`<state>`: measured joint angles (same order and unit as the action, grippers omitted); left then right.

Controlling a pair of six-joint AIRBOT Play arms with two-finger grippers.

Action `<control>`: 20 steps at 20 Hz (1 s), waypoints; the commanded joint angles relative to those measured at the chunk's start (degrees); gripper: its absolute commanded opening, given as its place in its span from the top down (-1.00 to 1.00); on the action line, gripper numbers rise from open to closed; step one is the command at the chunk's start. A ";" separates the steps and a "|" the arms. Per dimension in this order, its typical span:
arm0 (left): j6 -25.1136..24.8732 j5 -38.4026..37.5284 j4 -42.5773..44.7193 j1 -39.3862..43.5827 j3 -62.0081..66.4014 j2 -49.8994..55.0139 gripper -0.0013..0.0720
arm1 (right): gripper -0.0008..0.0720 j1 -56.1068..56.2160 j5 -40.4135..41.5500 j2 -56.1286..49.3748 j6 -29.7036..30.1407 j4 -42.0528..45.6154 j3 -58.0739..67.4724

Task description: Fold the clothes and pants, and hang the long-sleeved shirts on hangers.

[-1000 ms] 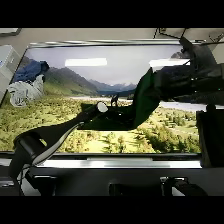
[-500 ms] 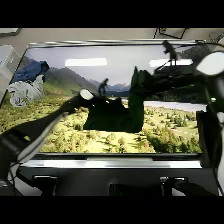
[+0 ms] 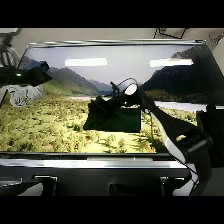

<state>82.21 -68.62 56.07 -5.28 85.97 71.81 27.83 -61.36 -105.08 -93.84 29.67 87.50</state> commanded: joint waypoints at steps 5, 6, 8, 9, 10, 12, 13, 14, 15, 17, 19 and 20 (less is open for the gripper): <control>-1.46 -2.54 1.62 -3.56 -0.07 -9.33 0.89 | -0.90 -8.98 -1.73 2.16 4.11 -0.79 0.11; -1.46 -2.54 1.62 -3.56 -0.09 -9.31 0.89 | -0.90 -13.40 -4.66 4.87 3.82 4.28 0.11; -1.44 -2.54 1.62 -3.56 -0.07 -9.31 0.89 | -0.89 -22.23 -12.68 9.29 0.39 17.51 0.09; -1.44 -2.56 1.60 -3.56 -0.07 -9.31 0.89 | -0.88 -25.88 -17.22 10.56 -1.07 25.42 0.07; -1.42 -2.56 1.60 -3.56 -0.07 -9.31 0.89 | -0.88 -29.16 -22.29 11.02 -2.91 33.31 -0.22; -1.38 -2.56 1.60 -3.56 -0.07 -9.31 0.89 | -0.87 -32.76 -26.62 10.99 -3.63 38.03 -4.72; -1.22 -2.56 1.57 -3.56 -0.09 -9.31 0.89 | -0.87 -33.35 -25.31 10.97 -2.78 36.24 -8.33; -1.20 -2.56 1.55 -3.56 -0.09 -9.31 0.89 | -0.87 -33.24 -22.34 10.95 -0.52 32.92 -12.44; -1.18 -2.56 1.53 -3.56 -0.09 -9.31 0.89 | -0.87 -32.81 -18.78 10.95 2.43 28.35 -16.15; -0.55 -2.58 1.55 -3.56 -0.09 -9.31 0.89 | -0.87 -31.82 -11.56 10.71 8.66 19.21 -22.34; 0.55 -2.58 1.36 -3.56 -0.09 -9.31 0.89 | -0.74 -31.45 -8.44 9.62 11.37 14.08 -24.68; 0.57 -2.56 1.33 -3.54 -0.09 -9.31 0.89 | -0.69 -31.47 -8.79 8.72 13.53 11.72 -24.65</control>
<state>81.73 -71.20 57.58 -8.82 85.91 62.54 -3.53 -74.13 -95.18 -86.54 49.36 66.81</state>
